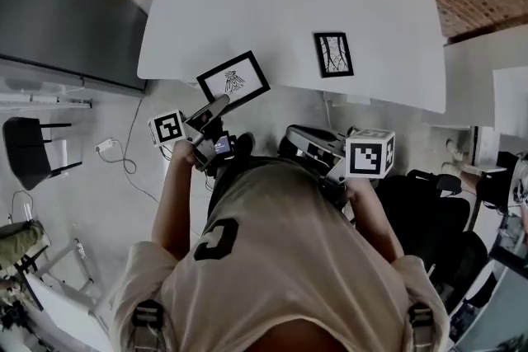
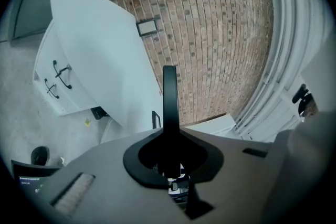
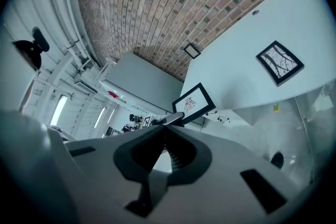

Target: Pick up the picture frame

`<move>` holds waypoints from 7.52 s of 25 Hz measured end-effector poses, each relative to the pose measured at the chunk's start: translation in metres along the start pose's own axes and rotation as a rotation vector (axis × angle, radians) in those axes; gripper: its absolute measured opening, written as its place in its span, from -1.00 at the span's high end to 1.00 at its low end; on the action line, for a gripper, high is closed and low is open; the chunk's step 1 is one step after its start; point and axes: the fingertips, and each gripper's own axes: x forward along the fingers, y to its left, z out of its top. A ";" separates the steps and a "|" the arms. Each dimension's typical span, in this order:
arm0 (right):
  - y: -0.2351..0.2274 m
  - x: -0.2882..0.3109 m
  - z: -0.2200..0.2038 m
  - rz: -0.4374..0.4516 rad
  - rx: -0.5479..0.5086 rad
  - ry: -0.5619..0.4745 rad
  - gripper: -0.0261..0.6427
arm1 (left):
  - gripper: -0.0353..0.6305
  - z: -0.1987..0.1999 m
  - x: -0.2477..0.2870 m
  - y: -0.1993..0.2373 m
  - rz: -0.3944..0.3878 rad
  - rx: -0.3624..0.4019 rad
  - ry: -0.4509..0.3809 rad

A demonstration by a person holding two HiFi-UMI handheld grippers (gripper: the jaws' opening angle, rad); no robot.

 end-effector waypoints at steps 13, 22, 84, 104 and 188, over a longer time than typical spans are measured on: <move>-0.004 -0.029 -0.012 -0.117 0.110 -0.241 0.90 | 0.82 -0.013 0.054 -0.019 -0.055 0.173 0.259; -0.003 -0.024 -0.026 -0.186 0.147 -0.306 0.90 | 0.82 -0.020 0.054 -0.016 -0.058 0.139 0.346; -0.341 -0.065 0.098 -1.011 0.038 -0.075 0.35 | 0.82 0.027 0.146 -0.002 0.106 0.224 0.309; -0.323 -0.074 0.061 -1.172 -0.232 -0.054 0.30 | 0.82 -0.003 0.132 0.003 0.123 0.293 0.436; -0.225 -0.059 0.011 -0.160 0.540 -0.749 0.75 | 0.82 0.014 0.048 0.004 0.122 0.295 0.321</move>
